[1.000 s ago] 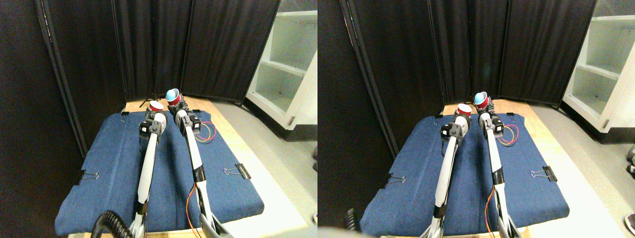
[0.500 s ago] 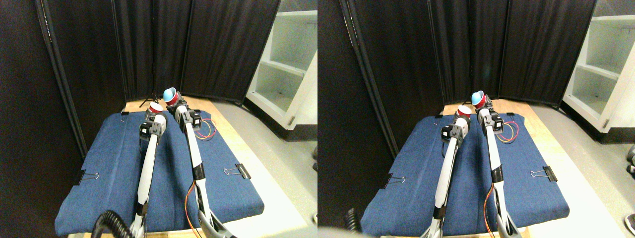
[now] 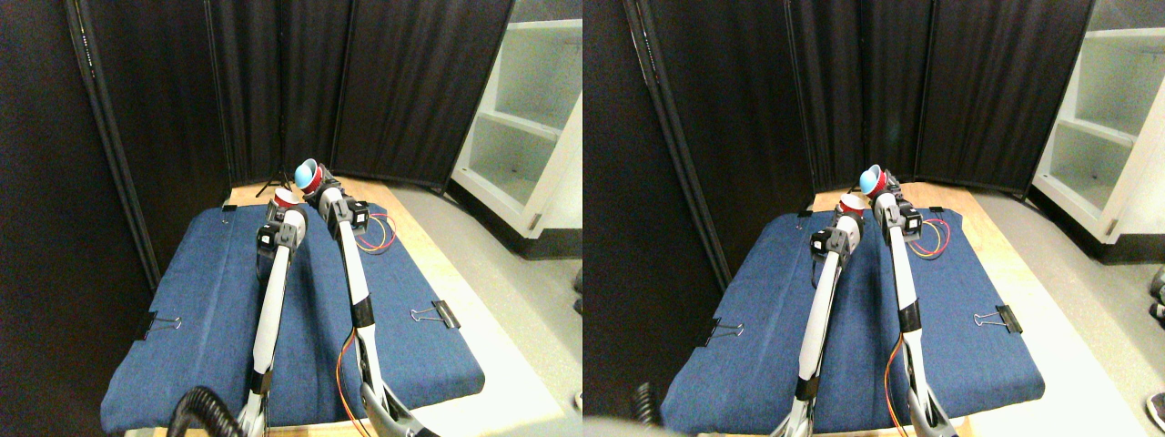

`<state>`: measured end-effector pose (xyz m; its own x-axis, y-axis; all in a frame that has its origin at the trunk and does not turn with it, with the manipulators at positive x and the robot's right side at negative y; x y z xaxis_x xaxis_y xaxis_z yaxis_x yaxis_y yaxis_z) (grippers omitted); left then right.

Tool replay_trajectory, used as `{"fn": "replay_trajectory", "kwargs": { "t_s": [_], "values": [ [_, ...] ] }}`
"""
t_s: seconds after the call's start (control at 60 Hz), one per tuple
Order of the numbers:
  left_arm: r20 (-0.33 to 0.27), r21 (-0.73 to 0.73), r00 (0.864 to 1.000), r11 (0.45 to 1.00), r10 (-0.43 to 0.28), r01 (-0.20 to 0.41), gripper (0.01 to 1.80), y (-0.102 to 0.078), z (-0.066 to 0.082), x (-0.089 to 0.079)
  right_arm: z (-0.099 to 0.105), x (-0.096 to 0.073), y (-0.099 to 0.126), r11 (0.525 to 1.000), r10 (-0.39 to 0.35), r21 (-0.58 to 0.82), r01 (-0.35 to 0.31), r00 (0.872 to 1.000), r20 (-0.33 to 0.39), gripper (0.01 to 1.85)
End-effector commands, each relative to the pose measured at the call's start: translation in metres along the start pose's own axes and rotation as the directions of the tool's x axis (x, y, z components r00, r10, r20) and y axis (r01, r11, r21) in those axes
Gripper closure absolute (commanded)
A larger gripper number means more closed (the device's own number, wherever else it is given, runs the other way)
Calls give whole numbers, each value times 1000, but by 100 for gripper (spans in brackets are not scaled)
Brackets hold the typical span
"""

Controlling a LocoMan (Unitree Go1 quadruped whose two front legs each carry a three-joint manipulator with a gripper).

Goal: Pour (bimanual)

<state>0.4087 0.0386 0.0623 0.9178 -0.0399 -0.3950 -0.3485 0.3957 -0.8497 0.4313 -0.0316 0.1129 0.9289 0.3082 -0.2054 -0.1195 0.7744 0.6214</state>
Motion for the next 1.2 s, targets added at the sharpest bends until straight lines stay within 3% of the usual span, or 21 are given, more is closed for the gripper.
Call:
{"fn": "replay_trajectory", "kwargs": {
  "t_s": [0.017, 0.317, 0.55, 1.0, 1.2],
  "values": [
    [5, -12, 999, 999, -34, 34, 148, -6, 2, 1, 3, -1, 11, 999, 37, -37, -36, 999, 18, 146],
    [1, -18, 999, 999, -35, 35, 148, -6, 2, 1, -3, 2, 11, 989, 19, -148, -20, 1000, -6, 147],
    [-12, -19, 999, 999, -36, 36, 148, -6, 4, 3, -7, 2, 16, 953, 17, -304, -16, 1000, 2, 149],
    [-13, -11, 1000, 1000, -27, 26, 148, -4, 6, 6, -5, -1, 23, 859, 73, -509, -59, 997, 7, 153],
    [-20, -14, 1000, 1000, -20, 19, 148, -3, 7, 9, -4, -4, 30, 790, 87, -609, -70, 996, -3, 153]
  ]
}}
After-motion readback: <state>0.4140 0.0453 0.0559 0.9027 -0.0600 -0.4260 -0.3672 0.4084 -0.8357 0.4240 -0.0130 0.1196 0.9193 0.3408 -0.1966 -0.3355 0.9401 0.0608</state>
